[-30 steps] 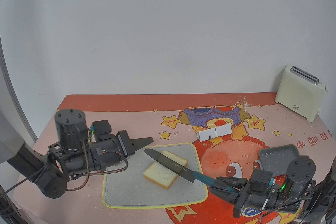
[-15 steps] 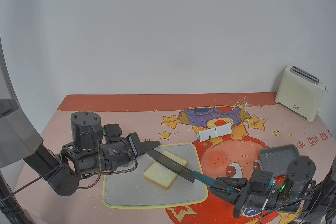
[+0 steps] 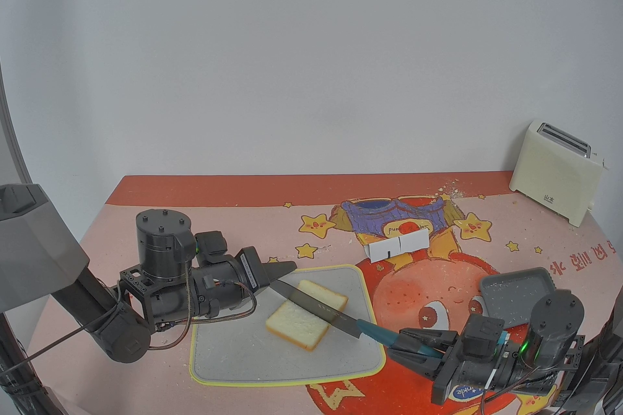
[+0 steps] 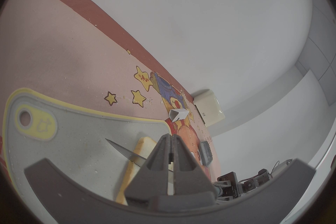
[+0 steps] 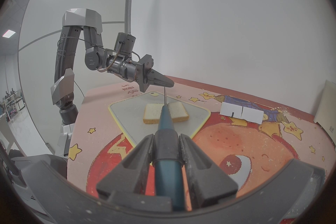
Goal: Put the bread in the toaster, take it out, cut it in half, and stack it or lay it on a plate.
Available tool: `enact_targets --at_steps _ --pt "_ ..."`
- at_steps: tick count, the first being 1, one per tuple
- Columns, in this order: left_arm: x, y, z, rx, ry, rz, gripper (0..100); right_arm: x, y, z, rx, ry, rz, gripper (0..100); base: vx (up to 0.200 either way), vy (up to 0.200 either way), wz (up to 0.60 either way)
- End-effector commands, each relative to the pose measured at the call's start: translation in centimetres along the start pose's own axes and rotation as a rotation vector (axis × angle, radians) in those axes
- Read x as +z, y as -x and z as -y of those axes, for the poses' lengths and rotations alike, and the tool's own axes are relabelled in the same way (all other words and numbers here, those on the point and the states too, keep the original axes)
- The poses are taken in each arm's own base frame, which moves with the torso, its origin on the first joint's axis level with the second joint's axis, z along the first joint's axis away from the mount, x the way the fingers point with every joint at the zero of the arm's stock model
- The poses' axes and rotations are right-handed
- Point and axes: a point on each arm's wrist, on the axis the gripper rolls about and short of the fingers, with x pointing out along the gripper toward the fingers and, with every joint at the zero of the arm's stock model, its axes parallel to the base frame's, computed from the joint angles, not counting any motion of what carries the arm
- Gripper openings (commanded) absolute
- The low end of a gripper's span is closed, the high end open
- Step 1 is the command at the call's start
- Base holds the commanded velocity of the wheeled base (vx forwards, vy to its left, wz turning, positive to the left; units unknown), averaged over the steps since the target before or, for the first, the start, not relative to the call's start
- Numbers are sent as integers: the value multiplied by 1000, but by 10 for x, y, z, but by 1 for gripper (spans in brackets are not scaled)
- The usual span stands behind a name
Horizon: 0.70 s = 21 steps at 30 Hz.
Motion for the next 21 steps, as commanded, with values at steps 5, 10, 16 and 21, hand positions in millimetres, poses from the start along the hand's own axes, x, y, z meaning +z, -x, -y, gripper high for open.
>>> enact_targets --at_steps 5,10,16,21 --pt "-2 -1 -3 12 6 -12 0 0 -3 0 -1 -1 -1 0 0 0 0" --pt "-1 0 -2 10 4 -7 0 3 0 0 -2 -1 16 0 0 0 0" --pt "0 1 1 -1 -1 1 0 -3 -3 7 -33 -13 -17 0 0 0 0" --pt "2 2 4 -51 -19 40 0 -6 -4 8 -38 -14 -36 0 0 0 0"
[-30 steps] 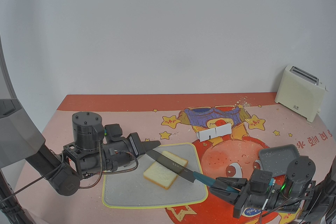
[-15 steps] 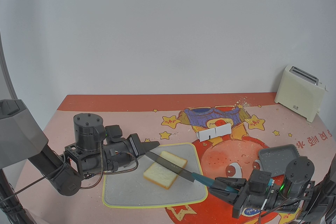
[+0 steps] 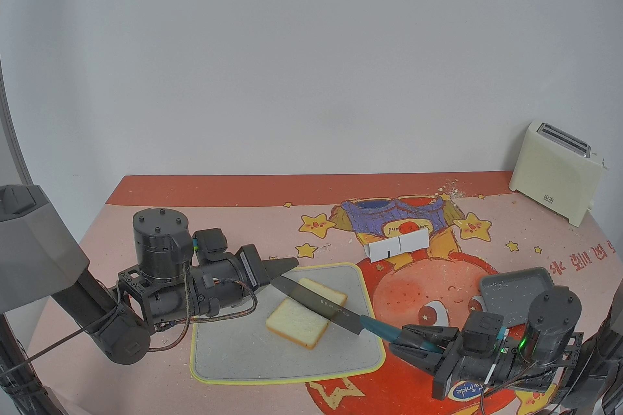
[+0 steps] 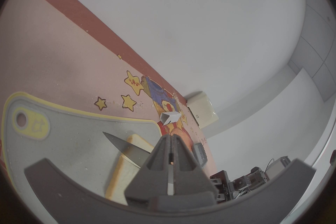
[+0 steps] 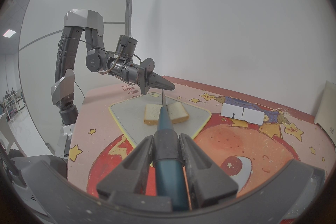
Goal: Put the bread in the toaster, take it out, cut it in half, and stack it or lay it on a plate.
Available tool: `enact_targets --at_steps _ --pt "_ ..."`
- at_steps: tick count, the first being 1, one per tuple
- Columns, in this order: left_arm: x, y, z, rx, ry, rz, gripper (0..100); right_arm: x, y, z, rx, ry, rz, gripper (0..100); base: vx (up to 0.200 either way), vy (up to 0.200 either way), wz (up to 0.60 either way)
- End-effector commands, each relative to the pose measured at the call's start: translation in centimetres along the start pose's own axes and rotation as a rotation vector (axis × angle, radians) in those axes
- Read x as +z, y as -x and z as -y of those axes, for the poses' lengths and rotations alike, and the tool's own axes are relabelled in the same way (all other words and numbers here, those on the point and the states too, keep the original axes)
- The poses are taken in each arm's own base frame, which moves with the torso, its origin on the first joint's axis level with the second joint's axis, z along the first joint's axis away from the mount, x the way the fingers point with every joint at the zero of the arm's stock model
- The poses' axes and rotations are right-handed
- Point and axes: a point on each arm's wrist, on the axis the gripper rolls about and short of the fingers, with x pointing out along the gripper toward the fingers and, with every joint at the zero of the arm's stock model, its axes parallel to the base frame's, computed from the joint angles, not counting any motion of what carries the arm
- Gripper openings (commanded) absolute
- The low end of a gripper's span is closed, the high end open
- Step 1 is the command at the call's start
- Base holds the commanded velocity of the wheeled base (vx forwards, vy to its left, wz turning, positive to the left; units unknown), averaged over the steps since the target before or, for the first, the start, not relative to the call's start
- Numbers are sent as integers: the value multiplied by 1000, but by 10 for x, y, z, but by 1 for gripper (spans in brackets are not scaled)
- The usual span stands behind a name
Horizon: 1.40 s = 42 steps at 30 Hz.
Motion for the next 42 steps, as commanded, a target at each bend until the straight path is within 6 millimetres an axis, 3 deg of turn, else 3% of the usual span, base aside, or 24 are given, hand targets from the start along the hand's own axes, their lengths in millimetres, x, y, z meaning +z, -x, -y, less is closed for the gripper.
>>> enact_targets --at_steps 1,11,25,42 --pt "-1 2 0 -21 -9 21 0 -5 -3 1 -9 -1 -30 0 0 0 0" --pt "2 5 3 -43 22 37 0 -2 -2 1 -7 -2 -12 0 0 0 0" --pt "6 26 25 -106 10 73 0 6 -1 -1 29 -46 32 0 0 0 0" --pt "3 21 23 -113 11 35 0 10 -4 -5 78 -103 45 0 0 0 0"
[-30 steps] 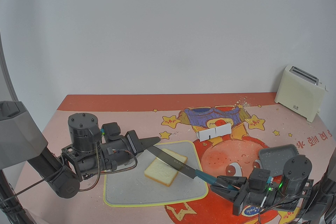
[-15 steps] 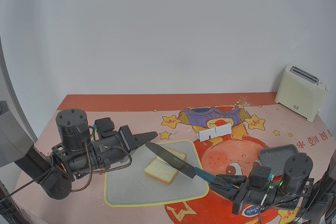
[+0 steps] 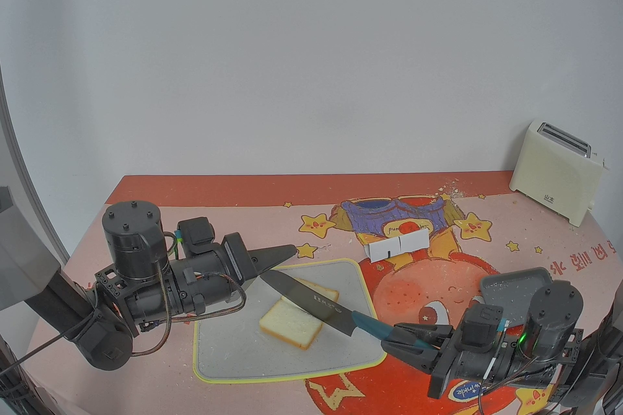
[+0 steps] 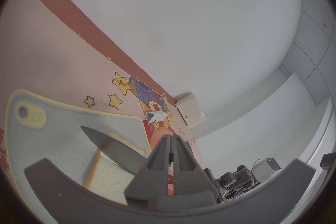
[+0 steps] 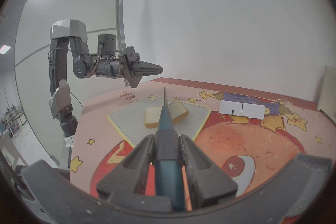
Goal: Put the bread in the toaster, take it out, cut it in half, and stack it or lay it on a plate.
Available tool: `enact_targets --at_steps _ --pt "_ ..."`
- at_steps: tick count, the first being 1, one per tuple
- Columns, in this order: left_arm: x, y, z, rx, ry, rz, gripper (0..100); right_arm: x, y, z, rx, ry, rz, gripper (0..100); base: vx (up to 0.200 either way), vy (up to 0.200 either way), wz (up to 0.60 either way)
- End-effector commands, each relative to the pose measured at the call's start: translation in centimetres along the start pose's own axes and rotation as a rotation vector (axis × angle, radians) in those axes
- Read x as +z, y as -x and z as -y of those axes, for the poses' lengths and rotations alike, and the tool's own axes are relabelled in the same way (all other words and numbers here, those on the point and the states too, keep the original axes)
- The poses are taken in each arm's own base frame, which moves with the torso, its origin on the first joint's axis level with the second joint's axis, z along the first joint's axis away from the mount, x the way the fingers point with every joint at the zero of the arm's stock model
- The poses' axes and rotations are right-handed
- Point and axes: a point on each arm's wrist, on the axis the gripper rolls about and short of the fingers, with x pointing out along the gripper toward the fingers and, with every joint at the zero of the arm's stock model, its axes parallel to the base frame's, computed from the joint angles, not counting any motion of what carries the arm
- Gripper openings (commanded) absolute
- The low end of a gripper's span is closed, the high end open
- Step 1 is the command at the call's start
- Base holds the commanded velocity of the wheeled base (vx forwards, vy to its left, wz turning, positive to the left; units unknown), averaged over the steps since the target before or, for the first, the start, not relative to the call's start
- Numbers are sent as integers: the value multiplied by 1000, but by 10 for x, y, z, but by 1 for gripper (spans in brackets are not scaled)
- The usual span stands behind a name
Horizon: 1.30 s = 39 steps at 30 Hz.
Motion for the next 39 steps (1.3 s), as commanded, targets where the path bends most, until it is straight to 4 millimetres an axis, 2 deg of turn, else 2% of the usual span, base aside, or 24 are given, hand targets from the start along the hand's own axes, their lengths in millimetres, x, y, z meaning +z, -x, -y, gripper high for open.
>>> enact_targets --at_steps 1,10,21,30,39 --pt "-1 -2 -2 5 3 -6 0 0 0 0 2 0 2 0 0 0 0" --pt "-10 -14 -26 75 27 -50 0 1 1 0 1 0 5 0 0 0 0" --pt "-12 -15 -30 87 35 -56 0 2 1 0 1 1 10 0 0 0 0" --pt "-12 -15 -31 92 36 -57 0 11 -2 -1 7 0 55 0 0 0 0" --pt "-12 -15 -30 89 33 -56 0 5 0 1 -4 -4 26 0 0 0 0"
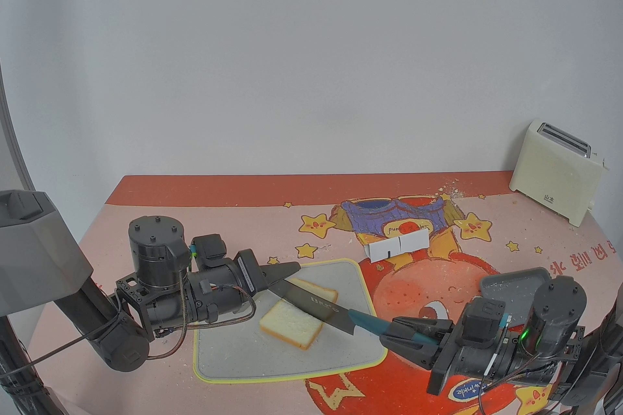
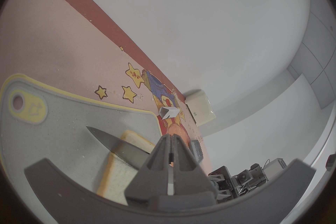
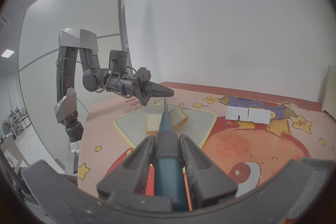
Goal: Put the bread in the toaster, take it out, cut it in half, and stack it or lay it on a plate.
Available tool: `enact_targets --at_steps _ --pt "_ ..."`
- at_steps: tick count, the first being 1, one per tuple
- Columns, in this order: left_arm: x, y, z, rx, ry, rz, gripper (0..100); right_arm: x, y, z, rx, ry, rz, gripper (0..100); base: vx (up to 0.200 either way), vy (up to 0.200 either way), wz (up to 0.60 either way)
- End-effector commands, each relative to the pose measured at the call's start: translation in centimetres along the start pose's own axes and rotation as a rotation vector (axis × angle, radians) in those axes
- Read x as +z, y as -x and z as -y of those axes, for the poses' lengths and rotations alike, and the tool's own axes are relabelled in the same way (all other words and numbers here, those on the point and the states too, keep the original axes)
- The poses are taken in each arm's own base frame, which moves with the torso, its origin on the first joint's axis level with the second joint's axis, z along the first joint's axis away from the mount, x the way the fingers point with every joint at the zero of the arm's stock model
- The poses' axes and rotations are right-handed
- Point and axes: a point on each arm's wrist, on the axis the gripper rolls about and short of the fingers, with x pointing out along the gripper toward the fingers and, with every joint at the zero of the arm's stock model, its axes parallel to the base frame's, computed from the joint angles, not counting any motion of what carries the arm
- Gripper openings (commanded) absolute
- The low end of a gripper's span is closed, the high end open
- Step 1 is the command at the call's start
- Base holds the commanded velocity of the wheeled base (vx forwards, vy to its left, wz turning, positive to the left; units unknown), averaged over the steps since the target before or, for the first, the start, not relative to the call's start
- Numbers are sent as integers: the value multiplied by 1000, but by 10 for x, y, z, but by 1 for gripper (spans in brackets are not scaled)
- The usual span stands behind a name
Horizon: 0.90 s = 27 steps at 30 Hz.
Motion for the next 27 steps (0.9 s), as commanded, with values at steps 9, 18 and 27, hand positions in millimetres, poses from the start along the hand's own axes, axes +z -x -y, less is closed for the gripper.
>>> enact_targets --at_steps 9,18,27 --pt "2 2 4 -21 -12 24 0 -2 1 2 -9 -4 -13 0 0 0 0" --pt "5 31 28 -71 -224 178 0 0 1 2 -10 -2 -4 0 0 0 0" --pt "-3 23 2 171 -447 195 0 -1 1 1 -12 -1 -7 0 0 0 0"
